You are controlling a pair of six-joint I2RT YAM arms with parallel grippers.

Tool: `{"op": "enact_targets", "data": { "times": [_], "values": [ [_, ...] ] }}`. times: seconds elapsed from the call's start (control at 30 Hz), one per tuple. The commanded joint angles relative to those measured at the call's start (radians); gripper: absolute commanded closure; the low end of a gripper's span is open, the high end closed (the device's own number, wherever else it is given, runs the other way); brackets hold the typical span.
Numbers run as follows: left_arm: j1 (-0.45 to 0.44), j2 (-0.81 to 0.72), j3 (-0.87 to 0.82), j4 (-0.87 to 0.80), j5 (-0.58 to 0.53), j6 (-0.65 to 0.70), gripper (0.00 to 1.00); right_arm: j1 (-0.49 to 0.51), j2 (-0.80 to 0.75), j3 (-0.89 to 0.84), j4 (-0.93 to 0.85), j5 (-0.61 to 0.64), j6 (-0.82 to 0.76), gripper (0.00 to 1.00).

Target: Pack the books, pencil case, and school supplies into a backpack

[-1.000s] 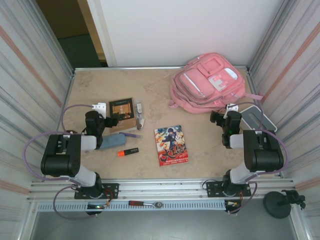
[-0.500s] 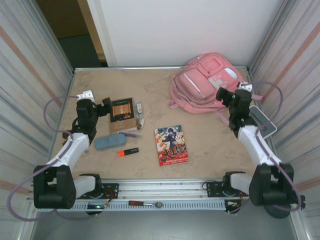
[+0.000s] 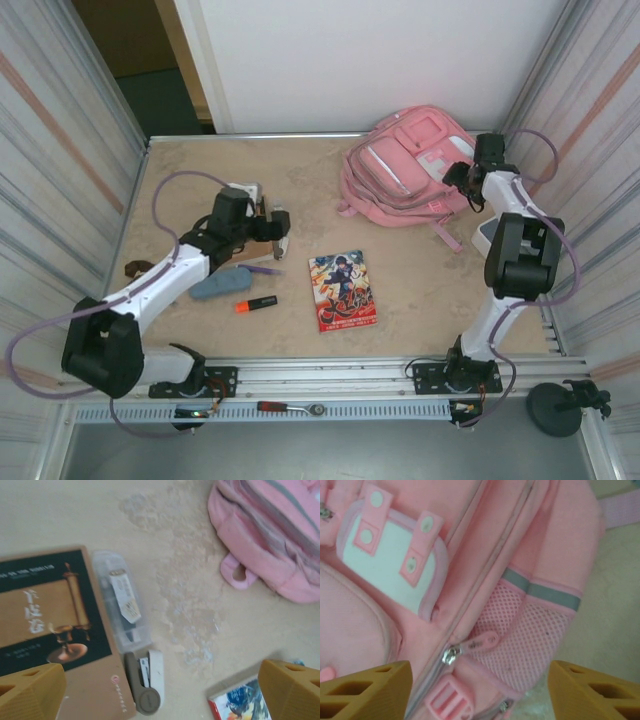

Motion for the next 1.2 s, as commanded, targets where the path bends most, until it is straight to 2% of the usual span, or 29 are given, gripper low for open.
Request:
{"op": "enact_targets", "data": {
  "times": [0.0, 0.13, 0.23, 0.4, 0.53, 0.63, 0.73, 0.93, 1.07, 1.17],
  "values": [
    [-0.045, 0.052, 0.044, -0.052, -0.006, -0.009, 0.01, 0.005, 0.090, 0.080, -0.054, -0.144, 0.034, 0.34],
    [-0.103, 0.117, 0.083, -0.072, -0.035, 0.002, 0.01, 0.001, 0.185, 0.159, -0.055, -0.188, 0.045, 0.39],
    [-0.130, 0.163, 0.110, -0.082, -0.032, -0.009, 0.01, 0.001, 0.226, 0.182, -0.056, -0.239, 0.058, 0.53],
    [-0.148, 0.192, 0.119, -0.049, 0.009, -0.049, 0.01, 0.029, 0.177, 0.083, 0.008, -0.323, 0.065, 0.74],
    [-0.148, 0.198, 0.121, -0.004, 0.026, -0.072, 0.01, 0.110, 0.104, -0.028, 0.048, -0.460, 0.041, 0.79],
    [-0.149, 0.212, 0.144, 0.001, 0.024, -0.073, 0.01, 0.174, 0.017, -0.116, 0.046, -0.495, -0.009, 0.77],
    [-0.149, 0.238, 0.173, 0.000, 0.030, -0.071, 0.01, 0.186, -0.100, -0.187, 0.021, -0.435, -0.039, 0.69],
    [-0.149, 0.369, 0.311, -0.009, 0.008, -0.072, 0.01, 0.144, -0.258, -0.337, 0.024, -0.263, -0.012, 0.48],
    [-0.148, 0.529, 0.485, -0.056, -0.007, -0.105, 0.01, 0.068, -0.282, -0.410, 0.102, -0.302, 0.069, 0.40],
    [-0.136, 0.641, 0.608, -0.073, 0.001, -0.142, 0.02, 0.059, -0.281, -0.423, 0.139, -0.321, 0.101, 0.38]
  ]
}}
